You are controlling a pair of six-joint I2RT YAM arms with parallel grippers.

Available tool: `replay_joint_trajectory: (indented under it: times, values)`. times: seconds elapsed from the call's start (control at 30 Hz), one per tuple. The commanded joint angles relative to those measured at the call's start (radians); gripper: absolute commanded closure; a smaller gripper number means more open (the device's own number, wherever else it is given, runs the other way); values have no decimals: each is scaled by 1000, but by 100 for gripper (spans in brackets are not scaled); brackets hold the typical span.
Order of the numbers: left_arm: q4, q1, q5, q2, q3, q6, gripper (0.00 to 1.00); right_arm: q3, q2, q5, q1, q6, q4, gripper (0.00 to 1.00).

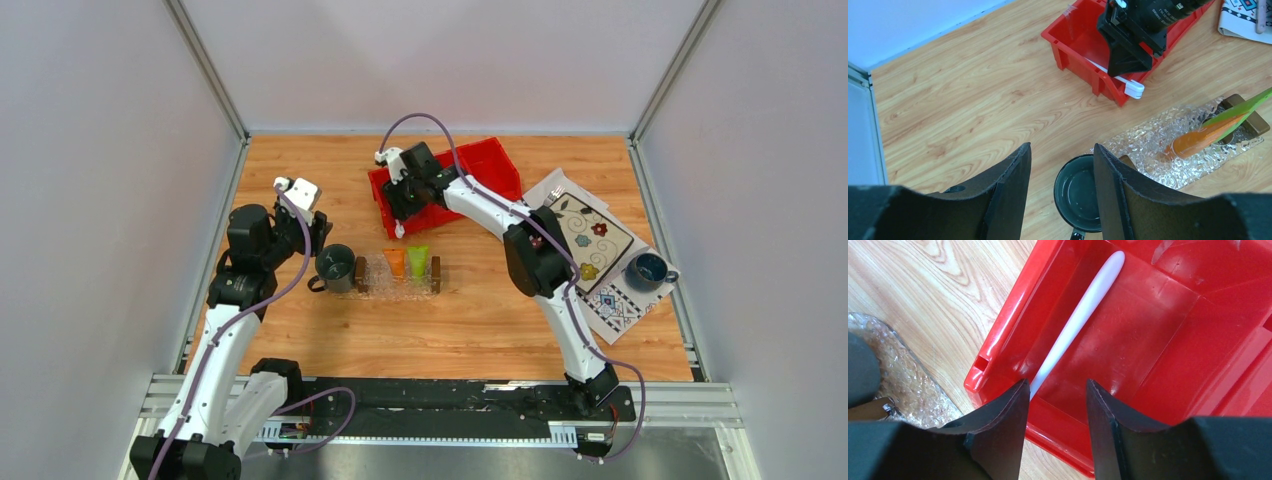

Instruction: Prepare toiletry sets of a toothbrush and toothpaste on the tray

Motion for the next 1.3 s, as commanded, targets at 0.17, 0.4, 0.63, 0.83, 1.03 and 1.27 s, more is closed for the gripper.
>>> replay_joint_trajectory:
  times: [0.17, 0.4, 0.63, 0.83, 1.03, 1.27]
  values:
    - [29, 8, 4, -2, -2, 1, 43, 51, 55, 14, 8, 15, -19, 51]
    - [30, 8, 7, 1, -2, 3, 43, 63, 72, 25, 9, 21, -28, 51]
    - [33, 8, 12, 2, -5, 0, 43, 66, 75, 45, 9, 22, -37, 52]
    - [35, 8, 12, -1, -8, 3, 43, 104, 75, 53, 9, 29, -46, 62]
    - [36, 8, 12, 1, -11, 1, 43, 158, 74, 73, 8, 29, -60, 73]
    - [32, 8, 13, -4, -5, 6, 43, 187, 58, 77, 6, 29, -68, 83]
